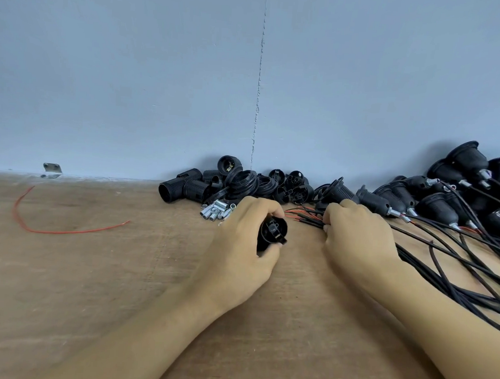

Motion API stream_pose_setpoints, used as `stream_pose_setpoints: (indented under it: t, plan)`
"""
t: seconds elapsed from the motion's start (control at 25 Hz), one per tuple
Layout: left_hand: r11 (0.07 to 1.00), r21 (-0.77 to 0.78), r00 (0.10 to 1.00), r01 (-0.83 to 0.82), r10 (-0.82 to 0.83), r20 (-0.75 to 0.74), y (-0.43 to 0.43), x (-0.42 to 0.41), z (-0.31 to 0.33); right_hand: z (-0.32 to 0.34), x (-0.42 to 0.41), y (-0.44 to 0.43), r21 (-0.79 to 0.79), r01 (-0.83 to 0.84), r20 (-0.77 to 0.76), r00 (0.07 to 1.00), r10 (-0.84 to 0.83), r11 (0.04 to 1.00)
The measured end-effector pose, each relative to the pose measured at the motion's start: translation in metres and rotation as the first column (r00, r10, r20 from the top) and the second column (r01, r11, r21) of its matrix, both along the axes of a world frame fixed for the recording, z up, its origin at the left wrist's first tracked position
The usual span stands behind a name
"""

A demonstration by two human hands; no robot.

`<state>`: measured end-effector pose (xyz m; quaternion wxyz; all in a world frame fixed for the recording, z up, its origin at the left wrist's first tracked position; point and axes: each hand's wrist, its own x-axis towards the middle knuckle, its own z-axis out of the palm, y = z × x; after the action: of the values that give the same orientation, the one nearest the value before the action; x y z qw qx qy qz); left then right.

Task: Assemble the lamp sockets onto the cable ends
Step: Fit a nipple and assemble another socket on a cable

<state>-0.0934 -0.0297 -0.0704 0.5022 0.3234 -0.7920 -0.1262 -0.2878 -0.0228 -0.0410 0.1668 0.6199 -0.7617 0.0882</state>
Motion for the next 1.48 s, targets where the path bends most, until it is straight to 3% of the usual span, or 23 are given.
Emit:
stream_pose_setpoints:
  t: [0.12, 0.24, 0.36, 0.44, 0.52, 0.6, 0.72, 0.84, 0.92, 1.0, 1.04, 1.08, 1.16, 1.2, 1.24, 1.32, 1.48]
  plan:
    - [0.994, -0.034, 0.993, -0.1, 0.102, 0.06, -0.007, 0.004, -0.001, 0.001, 0.001, 0.0, -0.191, -0.07, -0.002, 0.998, 0.07, 0.979]
    - [0.986, -0.01, 0.984, -0.169, 0.17, 0.061, -0.013, 0.006, 0.0, 0.005, 0.012, 0.003, -0.476, -0.226, 0.246, 0.894, 0.375, 0.85]
    - [0.988, 0.04, 0.988, -0.152, 0.152, 0.009, -0.016, 0.007, -0.003, 0.006, 0.024, 0.001, -0.534, -0.157, 0.642, 0.564, 0.519, 0.831]
    - [0.99, 0.035, 0.991, -0.134, 0.135, -0.016, -0.018, 0.007, -0.004, 0.007, 0.025, -0.003, -0.439, -0.079, 0.863, 0.24, 0.444, 0.895]
    - [0.994, 0.017, 0.993, -0.111, 0.112, -0.025, -0.017, 0.007, -0.003, 0.004, 0.022, -0.005, -0.3, -0.114, 0.954, -0.023, 0.3, 0.947]
    - [0.994, 0.013, 0.994, -0.107, 0.107, -0.035, -0.018, 0.007, -0.003, 0.001, 0.022, -0.005, -0.227, -0.164, 0.969, -0.136, 0.206, 0.96]
    - [0.991, 0.037, 0.991, -0.126, 0.128, -0.042, -0.018, 0.008, -0.004, 0.006, 0.022, -0.006, -0.264, -0.154, 0.93, -0.304, 0.209, 0.952]
    - [0.993, 0.039, 0.993, -0.112, 0.114, -0.032, -0.017, 0.008, -0.003, 0.019, 0.017, -0.008, -0.384, -0.064, 0.752, -0.601, 0.271, 0.921]
    - [0.994, 0.019, 0.994, -0.111, 0.111, -0.022, -0.015, 0.007, -0.002, 0.023, 0.016, -0.009, -0.418, 0.028, 0.609, -0.733, 0.303, 0.908]
    - [0.994, -0.001, 0.994, -0.108, 0.108, -0.013, -0.014, 0.006, -0.001, 0.019, 0.016, -0.01, -0.41, 0.047, 0.659, -0.675, 0.332, 0.911]
    - [0.995, -0.005, 0.995, -0.103, 0.103, -0.007, -0.014, 0.006, -0.001, 0.016, 0.017, -0.009, -0.399, 0.019, 0.755, -0.561, 0.34, 0.917]
    - [0.995, -0.006, 0.995, -0.098, 0.098, -0.002, -0.013, 0.006, -0.001, 0.012, 0.017, -0.008, -0.386, -0.026, 0.862, -0.366, 0.35, 0.922]
    - [0.995, -0.008, 0.995, -0.098, 0.098, 0.009, -0.013, 0.006, -0.001, 0.004, 0.017, -0.004, -0.392, -0.092, 0.904, 0.145, 0.402, 0.915]
    - [0.995, -0.013, 0.995, -0.101, 0.101, 0.021, -0.013, 0.007, -0.002, 0.001, 0.016, -0.003, -0.422, -0.107, 0.84, 0.328, 0.433, 0.9]
    - [0.994, -0.024, 0.994, -0.103, 0.104, 0.039, -0.012, 0.006, -0.002, 0.0, 0.016, -0.003, -0.456, -0.108, 0.787, 0.415, 0.457, 0.883]
    - [0.994, -0.05, 0.992, -0.096, 0.099, 0.074, -0.009, 0.005, -0.001, -0.001, 0.017, -0.005, -0.492, -0.08, 0.786, 0.388, 0.482, 0.867]
    - [0.997, -0.03, 0.995, -0.065, 0.067, 0.07, -0.005, 0.005, 0.0, 0.001, 0.014, -0.009, -0.425, 0.084, 0.905, 0.022, 0.425, 0.901]
